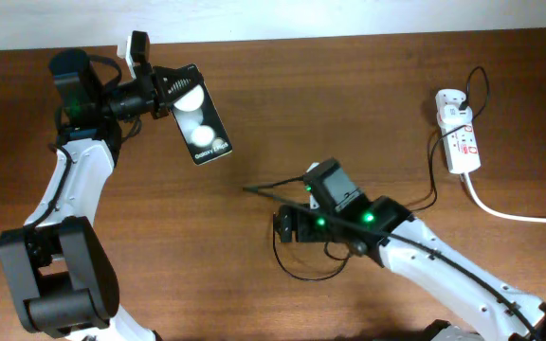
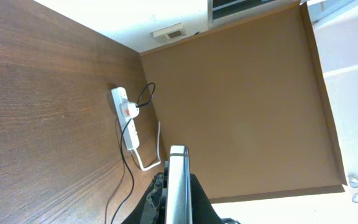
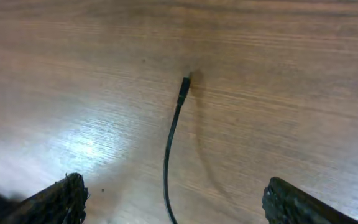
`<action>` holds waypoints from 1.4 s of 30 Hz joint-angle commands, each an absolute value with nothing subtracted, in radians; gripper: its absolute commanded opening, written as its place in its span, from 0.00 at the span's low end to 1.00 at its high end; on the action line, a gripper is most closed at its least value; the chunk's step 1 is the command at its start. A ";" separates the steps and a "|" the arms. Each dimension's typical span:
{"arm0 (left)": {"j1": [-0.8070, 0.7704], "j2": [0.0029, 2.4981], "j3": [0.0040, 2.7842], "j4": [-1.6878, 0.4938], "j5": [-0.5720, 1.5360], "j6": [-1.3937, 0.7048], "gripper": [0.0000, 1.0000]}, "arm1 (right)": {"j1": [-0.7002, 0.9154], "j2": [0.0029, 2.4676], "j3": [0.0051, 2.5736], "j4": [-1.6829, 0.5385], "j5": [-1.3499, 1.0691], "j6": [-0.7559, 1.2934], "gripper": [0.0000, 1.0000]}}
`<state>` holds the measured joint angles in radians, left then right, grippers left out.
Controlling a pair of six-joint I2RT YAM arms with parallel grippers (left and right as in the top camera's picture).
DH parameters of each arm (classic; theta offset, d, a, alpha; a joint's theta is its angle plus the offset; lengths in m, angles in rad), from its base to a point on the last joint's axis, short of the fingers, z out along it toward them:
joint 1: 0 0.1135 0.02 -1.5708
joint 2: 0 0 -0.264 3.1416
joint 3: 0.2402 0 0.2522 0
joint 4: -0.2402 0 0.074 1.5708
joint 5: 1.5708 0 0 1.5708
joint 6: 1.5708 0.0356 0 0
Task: Plug charger to phone and switch on socket
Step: 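Lower the right gripper and grasp the cable near its USB-C plug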
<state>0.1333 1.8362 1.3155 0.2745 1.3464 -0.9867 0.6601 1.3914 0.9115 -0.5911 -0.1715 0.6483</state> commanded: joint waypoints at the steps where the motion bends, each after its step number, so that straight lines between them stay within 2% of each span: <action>1: 0.141 1.813 1.328 0.280 1.342 -0.977 0.00 | 0.709 1.454 0.909 -0.580 -0.071 0.728 0.93; 7: 0.141 1.813 1.328 0.279 1.265 -0.978 0.00 | 0.714 1.621 0.929 -0.531 -0.070 0.741 0.89; 12: 0.141 1.813 1.328 0.279 1.230 -0.978 0.00 | 0.719 1.650 0.939 -0.498 -0.037 0.735 0.86; 16: 0.141 1.813 1.328 0.275 1.231 -0.978 0.00 | 0.814 1.660 0.999 -0.498 0.018 0.735 0.86; 22: 0.141 1.813 1.328 0.276 1.234 -0.978 0.00 | 0.824 1.748 1.095 -0.588 0.065 0.769 0.81; 26: 0.141 1.813 1.328 0.276 1.233 -0.978 0.00 | 0.823 1.760 1.102 -0.603 0.120 0.882 0.77; 33: 0.141 1.813 1.328 0.275 1.234 -0.978 0.00 | 0.825 1.892 1.245 -0.734 0.132 0.914 0.76; 35: 0.141 1.813 1.328 0.276 1.230 -0.978 0.00 | 0.825 1.894 1.245 -0.737 0.133 0.914 0.64; 36: 0.141 1.813 1.328 0.276 1.230 -0.978 0.00 | 0.825 1.903 1.245 -0.736 0.139 0.914 0.62; 42: 0.141 1.813 1.328 0.276 1.230 -0.978 0.00 | 0.824 1.939 1.245 -0.728 0.147 0.914 0.59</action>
<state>0.1337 1.8362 1.3155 0.2729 1.2289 -0.9867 0.8200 1.9125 1.2270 -0.7326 0.1204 0.9123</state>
